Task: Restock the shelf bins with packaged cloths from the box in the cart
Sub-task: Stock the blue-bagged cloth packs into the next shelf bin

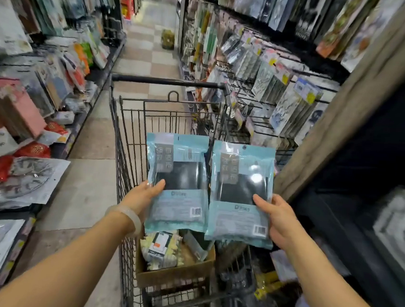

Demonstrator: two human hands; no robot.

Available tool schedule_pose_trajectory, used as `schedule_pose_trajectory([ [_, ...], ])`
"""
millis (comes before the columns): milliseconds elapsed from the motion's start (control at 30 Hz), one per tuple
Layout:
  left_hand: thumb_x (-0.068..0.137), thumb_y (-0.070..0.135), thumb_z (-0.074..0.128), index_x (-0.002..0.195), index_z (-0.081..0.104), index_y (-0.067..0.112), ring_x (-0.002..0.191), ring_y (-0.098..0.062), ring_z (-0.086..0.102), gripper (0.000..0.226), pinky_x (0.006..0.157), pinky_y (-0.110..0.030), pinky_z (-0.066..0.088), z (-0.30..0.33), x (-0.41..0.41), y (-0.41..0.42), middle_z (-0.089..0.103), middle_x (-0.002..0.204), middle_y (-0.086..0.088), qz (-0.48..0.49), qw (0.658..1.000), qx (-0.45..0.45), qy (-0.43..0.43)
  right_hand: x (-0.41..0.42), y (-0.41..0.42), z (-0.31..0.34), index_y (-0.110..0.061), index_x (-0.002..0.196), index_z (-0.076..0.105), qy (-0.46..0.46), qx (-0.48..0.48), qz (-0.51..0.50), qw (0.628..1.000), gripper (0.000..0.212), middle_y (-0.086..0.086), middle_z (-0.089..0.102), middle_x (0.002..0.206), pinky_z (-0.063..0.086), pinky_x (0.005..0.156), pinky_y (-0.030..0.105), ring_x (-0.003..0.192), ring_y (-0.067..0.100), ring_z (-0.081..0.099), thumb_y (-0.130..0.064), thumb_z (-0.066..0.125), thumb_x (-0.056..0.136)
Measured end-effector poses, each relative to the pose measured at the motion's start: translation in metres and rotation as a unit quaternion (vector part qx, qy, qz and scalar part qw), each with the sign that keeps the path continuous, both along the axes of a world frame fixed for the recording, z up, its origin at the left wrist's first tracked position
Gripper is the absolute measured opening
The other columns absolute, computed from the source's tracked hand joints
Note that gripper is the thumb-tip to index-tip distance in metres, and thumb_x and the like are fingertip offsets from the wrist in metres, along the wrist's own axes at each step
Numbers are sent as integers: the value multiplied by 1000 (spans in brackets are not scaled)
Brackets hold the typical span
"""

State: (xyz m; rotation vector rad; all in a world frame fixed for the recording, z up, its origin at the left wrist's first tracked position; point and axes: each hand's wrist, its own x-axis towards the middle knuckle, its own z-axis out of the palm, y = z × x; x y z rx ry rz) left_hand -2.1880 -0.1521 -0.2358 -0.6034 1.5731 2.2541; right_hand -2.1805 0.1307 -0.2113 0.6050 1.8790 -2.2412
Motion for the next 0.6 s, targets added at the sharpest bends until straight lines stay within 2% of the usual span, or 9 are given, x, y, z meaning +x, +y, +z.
schedule_pose_trajectory([
  [100,93,27,55,116,52,7,84,-29,69,31,70,-42,57,11,16,12,70,96,-14,-44,999,-6,22,18,22,11,-9,106,55,34,17,-26,999,21,10,67,100,56,63,35,79,22,67,-9,64,87],
  [200,93,26,53,108,54,9,79,-28,71,23,74,-42,58,26,32,26,72,87,-12,-67,997,2,28,38,38,25,-7,110,57,61,46,-29,997,23,11,68,103,55,68,36,83,24,67,-9,63,88],
  [300,94,23,52,99,55,9,69,-25,72,15,58,-35,60,44,53,45,73,78,-10,-82,996,14,43,65,49,37,-5,112,57,83,48,-21,995,25,10,69,102,55,65,33,84,23,68,-9,63,88],
  [467,94,24,52,112,51,5,78,-28,69,26,56,-33,59,82,99,78,69,90,-15,-91,992,27,85,119,72,65,-7,110,56,135,27,-16,990,25,11,68,104,57,72,37,89,25,68,-8,64,87],
  [600,93,21,53,104,56,6,77,-27,69,18,56,-33,60,115,156,116,70,86,-13,-94,987,37,126,176,100,91,-8,103,57,180,37,-14,983,21,14,69,101,56,82,48,88,30,69,-8,67,84],
])
